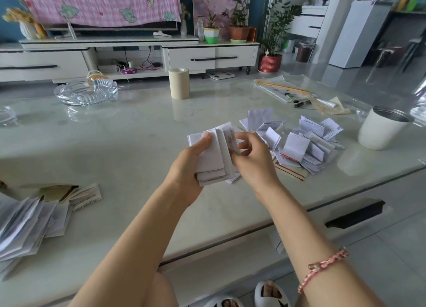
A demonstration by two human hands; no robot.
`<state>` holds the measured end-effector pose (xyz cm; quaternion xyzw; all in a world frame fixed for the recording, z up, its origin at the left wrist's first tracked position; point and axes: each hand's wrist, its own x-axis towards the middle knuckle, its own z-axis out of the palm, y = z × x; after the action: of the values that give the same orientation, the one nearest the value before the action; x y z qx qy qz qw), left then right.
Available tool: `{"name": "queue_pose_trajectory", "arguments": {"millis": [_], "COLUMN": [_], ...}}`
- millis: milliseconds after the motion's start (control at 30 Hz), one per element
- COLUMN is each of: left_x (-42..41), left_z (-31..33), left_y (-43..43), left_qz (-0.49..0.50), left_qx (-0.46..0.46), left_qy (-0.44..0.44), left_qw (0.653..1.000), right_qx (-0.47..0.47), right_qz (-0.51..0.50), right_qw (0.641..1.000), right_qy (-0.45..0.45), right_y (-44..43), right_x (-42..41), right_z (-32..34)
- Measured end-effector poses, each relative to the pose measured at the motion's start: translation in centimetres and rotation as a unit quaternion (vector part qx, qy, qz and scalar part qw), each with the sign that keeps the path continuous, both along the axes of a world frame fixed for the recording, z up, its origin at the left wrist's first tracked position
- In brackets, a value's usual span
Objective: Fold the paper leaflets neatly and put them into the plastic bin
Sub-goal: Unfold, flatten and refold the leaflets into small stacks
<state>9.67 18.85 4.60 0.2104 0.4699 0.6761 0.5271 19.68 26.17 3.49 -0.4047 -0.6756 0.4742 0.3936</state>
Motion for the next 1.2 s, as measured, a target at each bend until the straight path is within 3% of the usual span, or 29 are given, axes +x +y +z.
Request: {"name": "queue_pose_trajectory", "arguments": {"millis": [100, 200, 433, 833, 1067, 1200], "left_x": [-0.1, 0.0, -0.1, 0.5, 0.3, 0.4], "left_z": [-0.2, -0.1, -0.1, 0.1, -0.1, -0.2], "left_y": [0.0, 0.1, 0.0, 0.1, 0.3, 0.3], "left_qz": [0.007, 0.024, 0.050, 0.016, 0.017, 0.010], "left_qx": [0.005, 0.002, 0.010, 0.011, 0.006, 0.003], "left_qy": [0.006, 0.012, -0.012, -0.045, -0.044, -0.038], "left_qw": [1.000, 1.000, 0.999, 0.999, 0.999, 0.999], "right_qx": [-0.023, 0.018, -0.028, 0.101, 0.125, 0.091], "right_qz": [0.022, -0.022, -0.042, -0.059, -0.104, -0.108], "right_qw": [0.999, 1.000, 0.991, 0.992, 0.984, 0.985], "right_qy": [-0.014, -0.007, 0.124, 0.054, 0.070, 0.094], "right_y": [0.1, 0.5, -0.2, -1.0, -1.1, -1.2], "right_x": [0.2, 0.5, 1.4, 1.5, 1.5, 1.6], "right_z": [0.1, 0.2, 1.9, 1.2, 1.4, 1.8]}}
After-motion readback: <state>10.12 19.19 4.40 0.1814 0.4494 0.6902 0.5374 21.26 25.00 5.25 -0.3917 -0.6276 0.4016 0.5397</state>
